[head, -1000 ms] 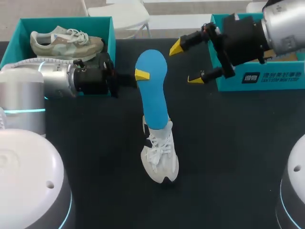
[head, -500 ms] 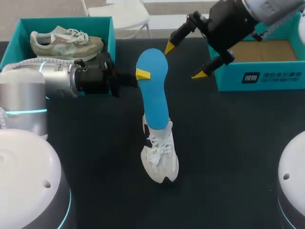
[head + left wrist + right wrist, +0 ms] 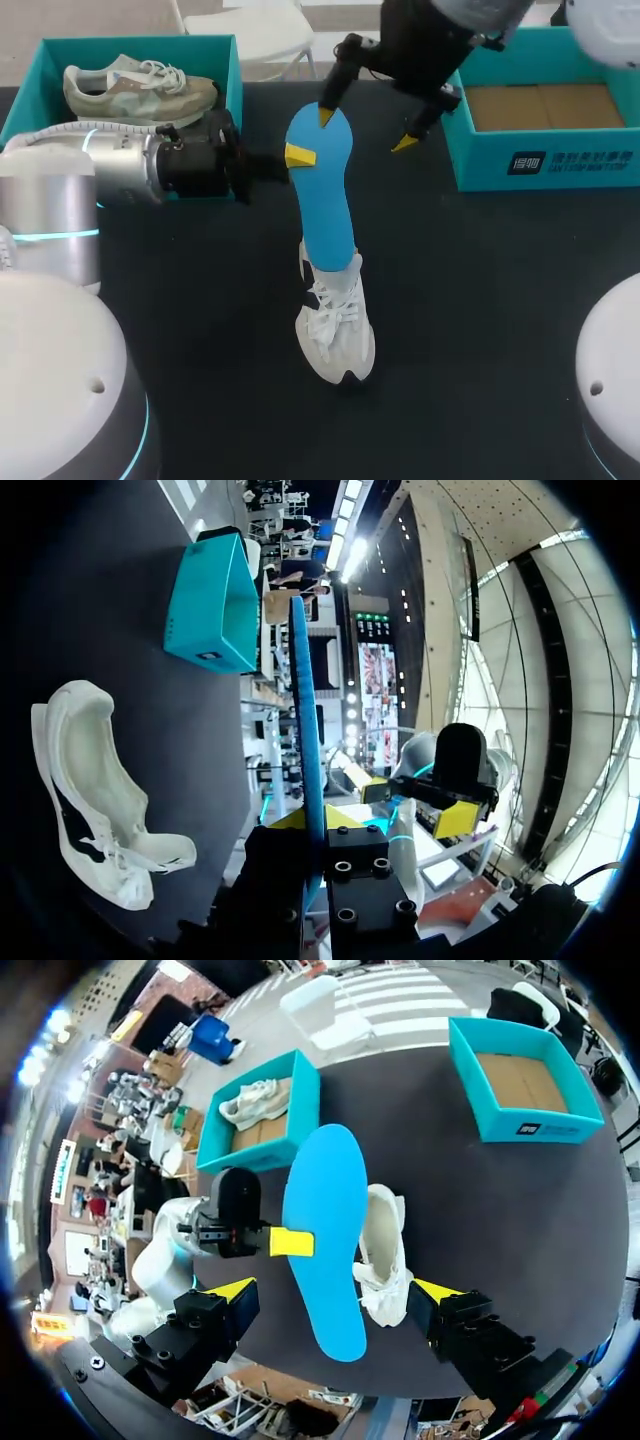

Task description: Take the shoe out of the shoebox, open the shoe tongue, remove and reinsert the insole, then place the shoe into the shoebox

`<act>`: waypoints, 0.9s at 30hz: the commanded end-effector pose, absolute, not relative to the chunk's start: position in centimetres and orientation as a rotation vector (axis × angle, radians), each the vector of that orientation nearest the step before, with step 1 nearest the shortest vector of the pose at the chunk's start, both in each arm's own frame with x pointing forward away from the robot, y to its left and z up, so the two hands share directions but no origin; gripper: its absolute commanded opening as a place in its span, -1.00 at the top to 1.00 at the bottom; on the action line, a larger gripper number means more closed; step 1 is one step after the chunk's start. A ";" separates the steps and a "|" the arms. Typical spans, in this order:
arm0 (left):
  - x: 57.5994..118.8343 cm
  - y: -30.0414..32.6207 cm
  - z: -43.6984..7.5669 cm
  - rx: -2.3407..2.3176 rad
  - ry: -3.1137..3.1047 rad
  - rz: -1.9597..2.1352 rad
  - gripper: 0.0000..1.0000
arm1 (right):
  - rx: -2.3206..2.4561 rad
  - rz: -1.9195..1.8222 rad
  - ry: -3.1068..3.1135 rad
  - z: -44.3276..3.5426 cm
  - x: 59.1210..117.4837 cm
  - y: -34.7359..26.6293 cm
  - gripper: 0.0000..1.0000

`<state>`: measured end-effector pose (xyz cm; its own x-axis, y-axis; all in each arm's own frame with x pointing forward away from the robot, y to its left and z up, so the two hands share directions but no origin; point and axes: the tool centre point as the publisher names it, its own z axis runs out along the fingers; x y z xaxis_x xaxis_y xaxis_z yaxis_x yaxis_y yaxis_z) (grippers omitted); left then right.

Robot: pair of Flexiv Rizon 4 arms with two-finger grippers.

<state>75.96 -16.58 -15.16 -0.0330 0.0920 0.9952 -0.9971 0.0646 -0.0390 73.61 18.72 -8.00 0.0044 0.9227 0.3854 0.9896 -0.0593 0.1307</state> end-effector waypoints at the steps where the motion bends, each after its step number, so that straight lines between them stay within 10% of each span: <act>1: 75.9 -16.5 -15.2 1.078 -1.201 1.226 1.00 | -2.256 -0.285 -2.166 -8.3 74.8 20.3 -1.00; 27: 75.9 -16.5 -15.2 1.078 -1.201 1.226 1.00 | -2.267 -0.166 -2.320 -9.1 74.4 21.8 -1.00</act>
